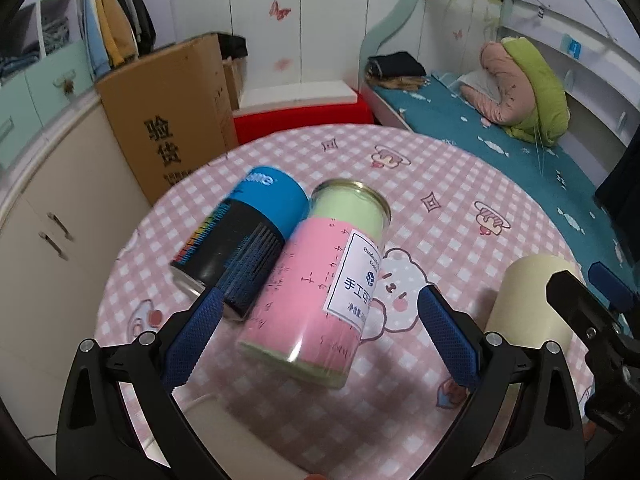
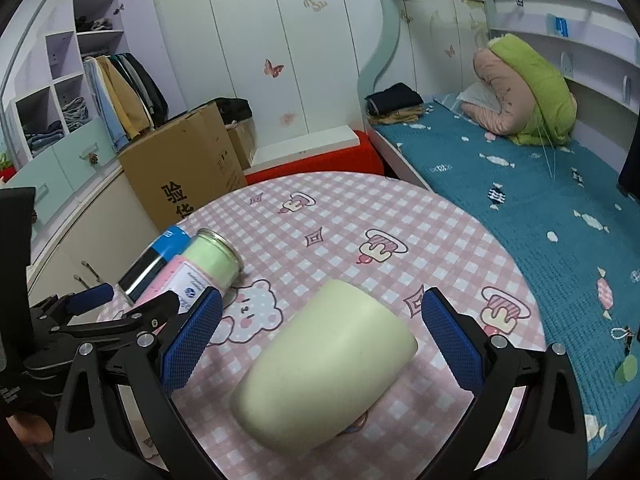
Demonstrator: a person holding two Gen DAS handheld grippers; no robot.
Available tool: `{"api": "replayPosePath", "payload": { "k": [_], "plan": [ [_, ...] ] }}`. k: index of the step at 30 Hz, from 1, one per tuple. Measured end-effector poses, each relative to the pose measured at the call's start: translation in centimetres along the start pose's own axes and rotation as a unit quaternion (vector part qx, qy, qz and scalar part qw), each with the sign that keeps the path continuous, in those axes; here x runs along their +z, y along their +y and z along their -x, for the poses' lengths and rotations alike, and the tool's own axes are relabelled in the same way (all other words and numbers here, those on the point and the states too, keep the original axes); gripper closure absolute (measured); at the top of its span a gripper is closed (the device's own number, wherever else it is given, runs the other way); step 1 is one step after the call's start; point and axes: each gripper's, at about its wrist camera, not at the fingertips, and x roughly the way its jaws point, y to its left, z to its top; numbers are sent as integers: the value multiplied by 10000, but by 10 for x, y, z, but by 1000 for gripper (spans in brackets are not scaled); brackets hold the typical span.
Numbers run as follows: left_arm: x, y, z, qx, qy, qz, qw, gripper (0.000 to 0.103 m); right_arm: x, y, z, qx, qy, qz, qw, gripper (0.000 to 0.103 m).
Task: Flip cup upright
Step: 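Move the right tool toward the pink cookie jar lying on its side, then grasp the pink cookie jar around its body with the right gripper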
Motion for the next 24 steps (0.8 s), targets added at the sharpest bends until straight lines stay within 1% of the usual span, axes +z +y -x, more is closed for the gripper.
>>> {"api": "replayPosePath", "payload": {
  "k": [5,6,7,8,9,13,17,22,24],
  "plan": [
    [3,1,-19,53,229,13,9997,6,-1,-7,-13,49,85,-50,9999,7],
    [4,1,-22,9,304,38,9995,8,-2,-7,-13,55,93,-57,9999,7],
    [4,0,-23,35,322,40,9995,11,-2,-8,-15,60,108,-65,9999,7],
    [5,-1,-26,110,381,35,9992,22,-2,-8,-16,62,123,-72,9999,7],
    [5,-1,-30,248,480,22,9985,25,-2,-10,-17,70,138,-88,9998,7],
    [7,3,-33,226,570,127,9980,25,-4,-14,-19,92,149,-145,9997,7],
    [7,-1,-40,401,667,5,9970,23,-6,-18,-22,118,175,-204,9996,7],
    [9,-5,-44,428,671,6,9968,23,-7,-21,-21,136,192,-219,9995,7],
    [9,-9,-46,529,708,-94,9960,23,-7,-22,-20,149,182,-235,9994,7]
  ]
}}
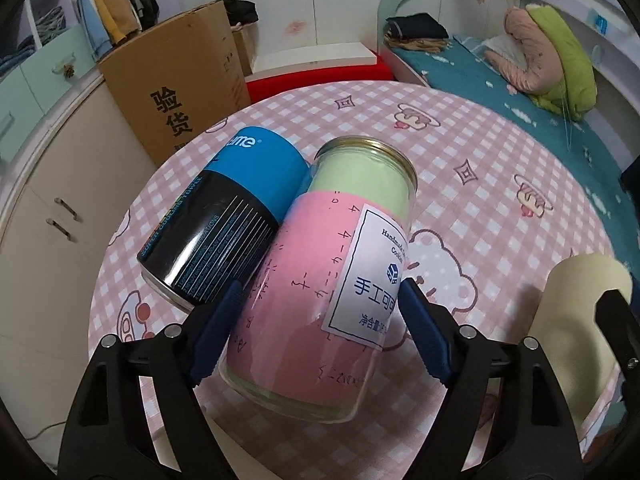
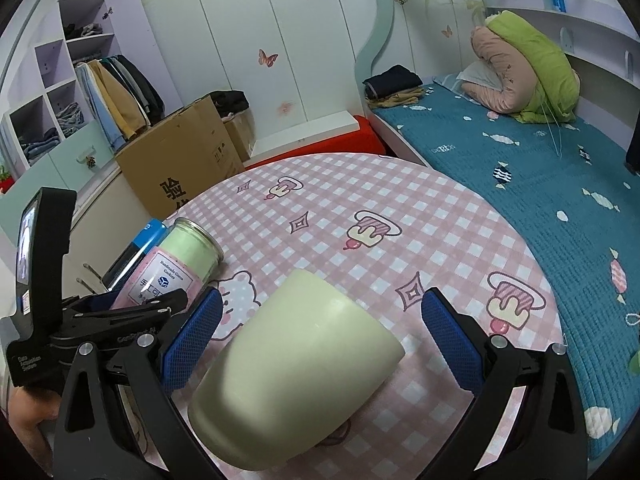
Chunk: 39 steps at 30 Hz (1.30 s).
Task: Flip cup upright
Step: 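Grasp the pink cookie jar around its body with the right gripper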
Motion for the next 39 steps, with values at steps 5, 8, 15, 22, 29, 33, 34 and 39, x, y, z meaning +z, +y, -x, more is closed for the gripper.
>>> {"api": "replayPosePath", "payload": {
  "k": [5,8,15,22,29,33,34,39],
  "plan": [
    [0,-5,0,108,-20,-105,9999,24,-1,-2,3,47,-14,-34,10000,7],
    [-2,-4,2,88,-57,-110,9999,25,-1,-2,4,49,-21,-32,10000,7],
    [-9,-8,17,-105,-276,-25,9996,28,-4,-5,11,3,-70,-41,10000,7],
    [-10,-9,45,-301,-451,167,9984,31,-5,1,29,-9,-167,14,9999,7],
    [-33,-17,72,-409,-490,207,9977,33,-7,8,58,-72,-311,72,9995,7],
    [-58,-23,89,-453,-479,192,9976,33,-14,11,78,-132,-388,121,9991,7],
    [-64,-24,93,-472,-467,200,9976,33,-18,11,83,-143,-387,128,9991,7],
    [-99,-24,111,-571,-487,379,9965,33,-34,13,99,-127,-335,142,9993,7]
  ]
}}
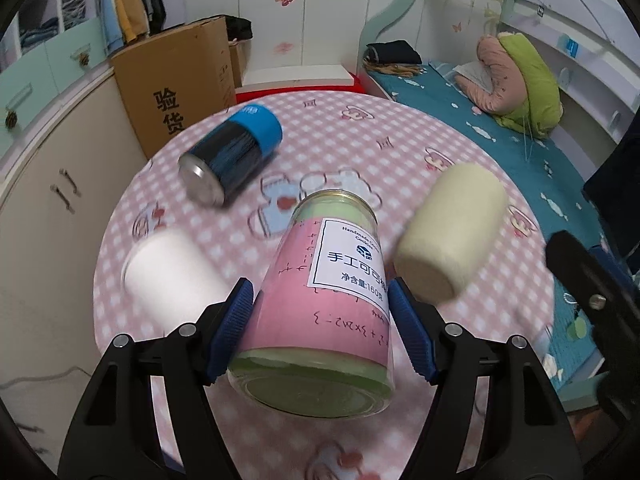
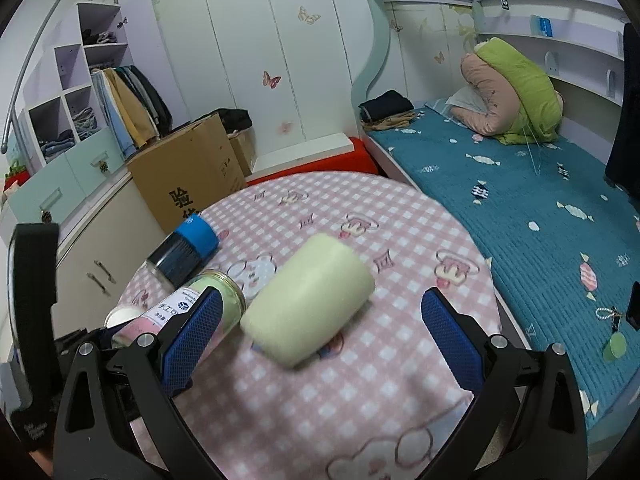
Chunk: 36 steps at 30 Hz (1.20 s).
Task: Flip cup upright
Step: 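Grasp the pink cookie jar around its body with the right gripper, then lift the held jar and rotate it upright, green lid up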
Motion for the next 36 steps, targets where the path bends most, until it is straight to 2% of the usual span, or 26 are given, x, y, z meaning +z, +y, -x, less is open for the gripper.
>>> {"api": "replayPosePath", "payload": {
  "k": [8,14,18,22,26,33,36],
  "plan": [
    [-48,-5,8,-322,155,274,9990,34,-37,1,12,2,361,-16,9993,6],
    [-55,3,6,-483,190,453,9976,32,-54,0,17,-38,520,-103,9986,7],
    [-56,6,20,-576,8,337,9978,13,-56,1,21,39,530,-216,9984,7],
    [-57,13,38,-778,-116,187,9967,12,-50,7,27,109,490,-260,9984,7],
    [-57,31,52,-777,-257,223,9964,11,-43,19,28,249,529,-262,9979,7],
    [-52,76,68,-215,-626,265,9975,11,-39,44,17,349,673,-189,9969,7],
    [-49,94,64,-210,-601,401,9972,11,-40,53,2,441,912,-247,9946,7]
  ]
}}
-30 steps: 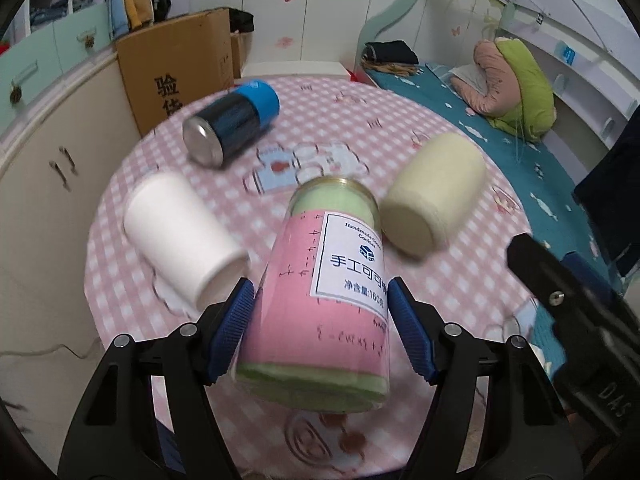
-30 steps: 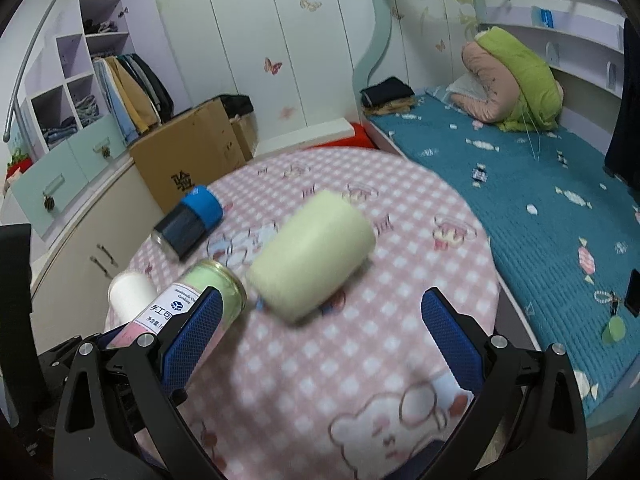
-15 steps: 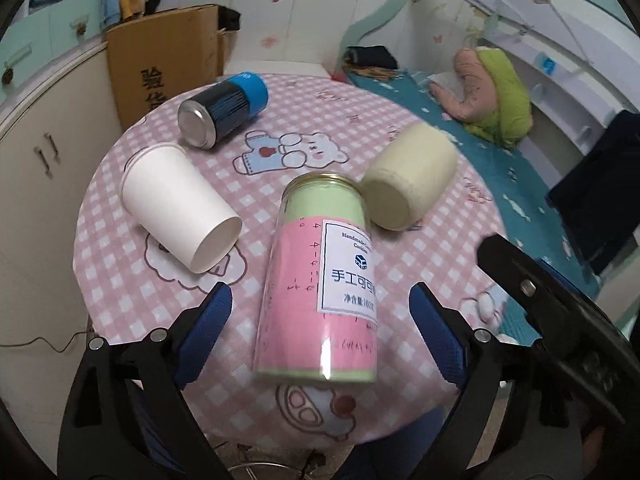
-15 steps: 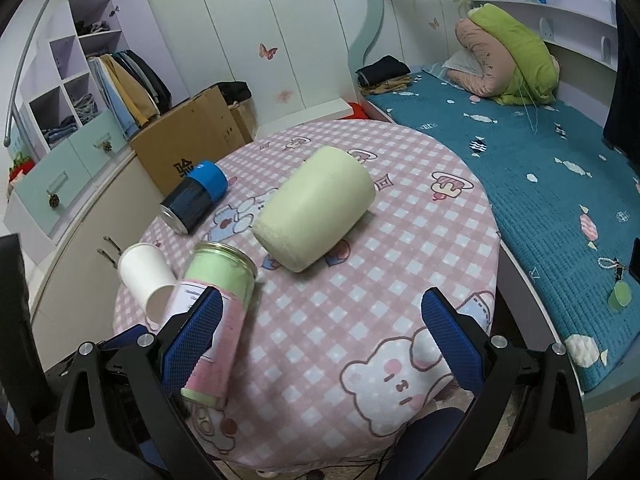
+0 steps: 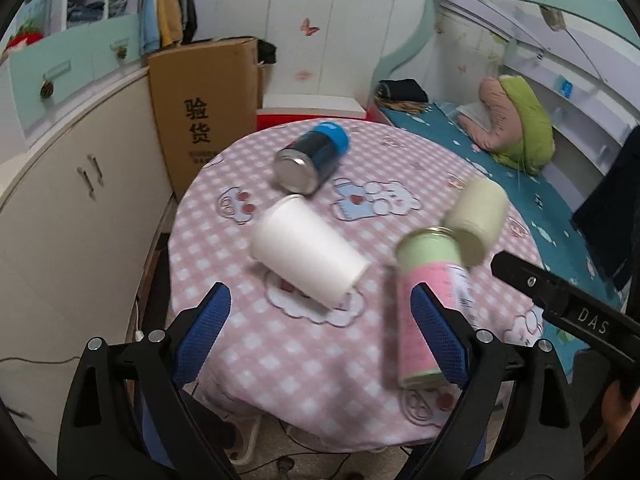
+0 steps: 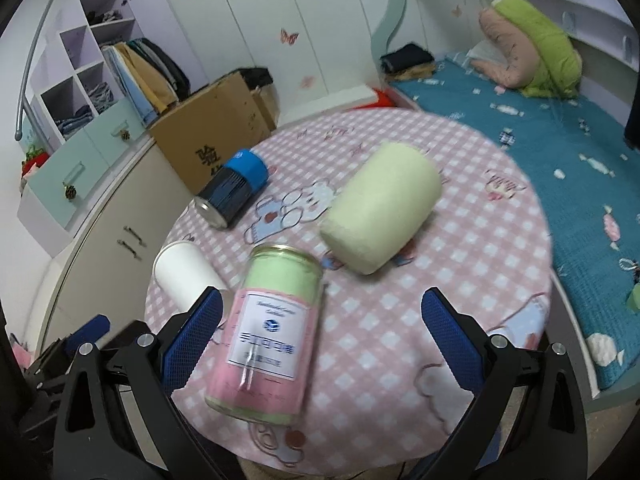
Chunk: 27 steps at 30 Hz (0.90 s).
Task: Flip cup upright
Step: 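Lift the held jar and rotate it upright, green lid up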
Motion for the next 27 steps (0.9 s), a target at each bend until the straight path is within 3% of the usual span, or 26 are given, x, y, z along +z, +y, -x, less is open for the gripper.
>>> {"api": "replayPosePath", "payload": {
  "k": [7,17,20,22,24,27],
  "plan": [
    [4,22,-18,-41,152,143,9998,11,-2,12,-40,270,655,-226,9972,7],
    [11,38,-37,-118,252,228,9994,11,1,21,-75,347,1085,-284,9931,7],
    [12,37,-40,-135,278,195,9993,11,0,20,-85,420,1220,-320,9911,11],
    [12,37,-43,-155,305,173,9993,11,0,19,-88,516,1258,-362,9900,28],
    [12,37,-44,-183,334,160,9991,11,2,21,-88,508,1254,-288,9904,34],
    [13,37,-44,-171,322,167,9992,11,4,28,-85,487,1194,-91,9916,34]
  ]
}}
